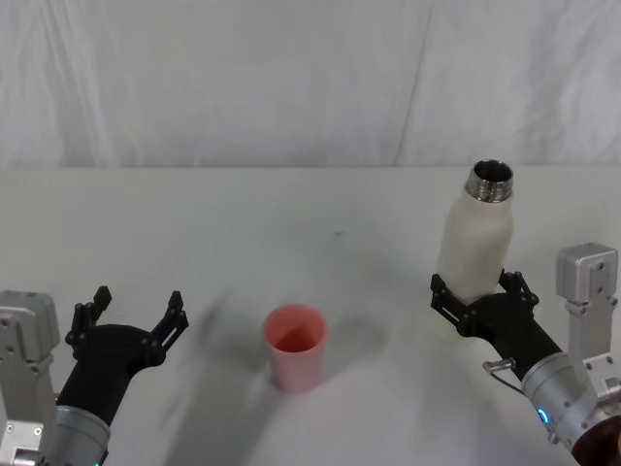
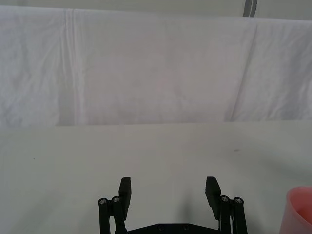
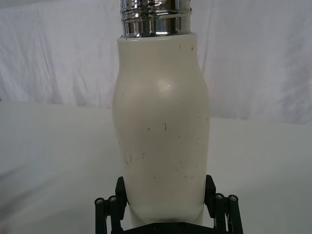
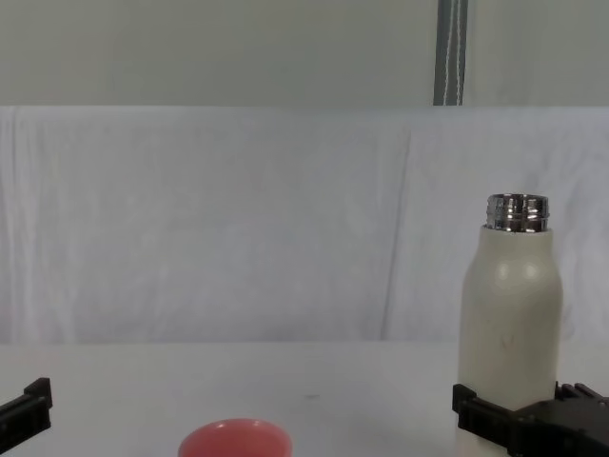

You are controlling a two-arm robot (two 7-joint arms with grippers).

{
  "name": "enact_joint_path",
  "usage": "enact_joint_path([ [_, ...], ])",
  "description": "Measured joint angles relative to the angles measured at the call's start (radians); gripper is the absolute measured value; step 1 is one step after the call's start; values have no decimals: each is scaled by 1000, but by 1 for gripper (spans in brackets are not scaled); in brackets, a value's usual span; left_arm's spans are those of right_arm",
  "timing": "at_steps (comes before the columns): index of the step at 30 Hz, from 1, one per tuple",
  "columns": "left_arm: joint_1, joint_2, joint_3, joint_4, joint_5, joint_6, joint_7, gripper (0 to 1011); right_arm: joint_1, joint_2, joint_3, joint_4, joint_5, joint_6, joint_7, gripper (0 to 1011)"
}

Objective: Grasp the thermos with one hand and pour water into the cup lid.

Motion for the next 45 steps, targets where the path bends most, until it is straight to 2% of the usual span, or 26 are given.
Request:
enact_joint_path([
  [35, 0, 0, 0, 0, 0, 0, 0, 1001, -2, 1, 0, -3, 0, 1, -1, 950],
  [40, 0, 0, 0, 0, 0, 0, 0, 1001, -6, 14, -16, -38, -40, -3, -14, 950],
  [43, 0, 0, 0, 0, 0, 0, 0, 1001, -10, 33, -38, -82, -110, 0, -36, 950],
  [44, 0, 0, 0, 0, 0, 0, 0, 1001, -10, 33, -38, -82, -110, 0, -36, 950],
  [45, 0, 0, 0, 0, 0, 0, 0, 1001, -12, 40, -45, -98, -134, 5, -41, 950],
])
